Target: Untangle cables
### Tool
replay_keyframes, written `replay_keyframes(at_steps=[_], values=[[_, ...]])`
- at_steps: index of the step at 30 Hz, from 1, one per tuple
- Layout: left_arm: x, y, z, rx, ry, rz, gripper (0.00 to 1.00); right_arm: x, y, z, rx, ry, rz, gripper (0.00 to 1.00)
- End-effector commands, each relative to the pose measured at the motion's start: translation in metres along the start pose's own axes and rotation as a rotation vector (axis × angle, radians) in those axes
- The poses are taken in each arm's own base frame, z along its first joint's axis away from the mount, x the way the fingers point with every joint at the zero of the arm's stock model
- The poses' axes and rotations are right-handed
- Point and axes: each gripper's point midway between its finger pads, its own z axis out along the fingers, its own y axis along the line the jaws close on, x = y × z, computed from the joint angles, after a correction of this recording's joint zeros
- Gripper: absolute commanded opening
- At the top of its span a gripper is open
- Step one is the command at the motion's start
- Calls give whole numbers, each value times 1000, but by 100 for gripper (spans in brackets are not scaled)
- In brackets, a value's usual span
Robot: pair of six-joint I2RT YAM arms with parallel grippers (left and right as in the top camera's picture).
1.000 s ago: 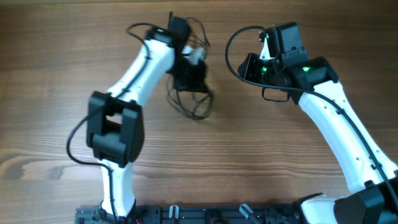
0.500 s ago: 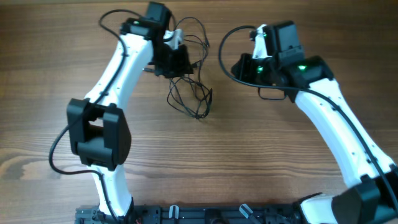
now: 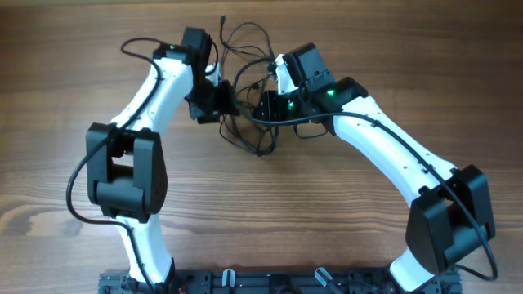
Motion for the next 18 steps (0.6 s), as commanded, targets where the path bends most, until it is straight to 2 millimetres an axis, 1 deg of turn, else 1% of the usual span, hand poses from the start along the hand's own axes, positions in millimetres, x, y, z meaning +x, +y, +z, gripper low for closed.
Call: replay_keyframes(at_steps=[1,3,4,6,7,9,10,11,14,16,18], values=[[1,1,8,10,-20,14,55,-2,-15,16,57,5,-5,34],[1,-3,11,38,-22,20,51,1,-19,22,65,20,1,34],[1,-4,13,45,-24,22,46,3,-23,28,72,33,7,35],[1,-4,14,46,-27,25,42,6,-29,36,80,49,15,35],[1,-4,15,46,-28,27,41,7,-30,38,82,51,16,35],[1,-6,16,47,-28,32,35,7,-34,41,95,52,19,35],[2,-7,16,47,-27,34,27,7,-36,43,103,53,20,36],[2,-7,16,47,-26,36,24,8,-36,43,103,56,21,35],[3,-9,17,46,-25,39,24,10,-37,43,108,65,25,36],[4,-10,17,46,-23,44,24,13,-40,43,121,75,30,41],[4,-11,18,46,-22,46,25,14,-46,42,156,73,31,43]])
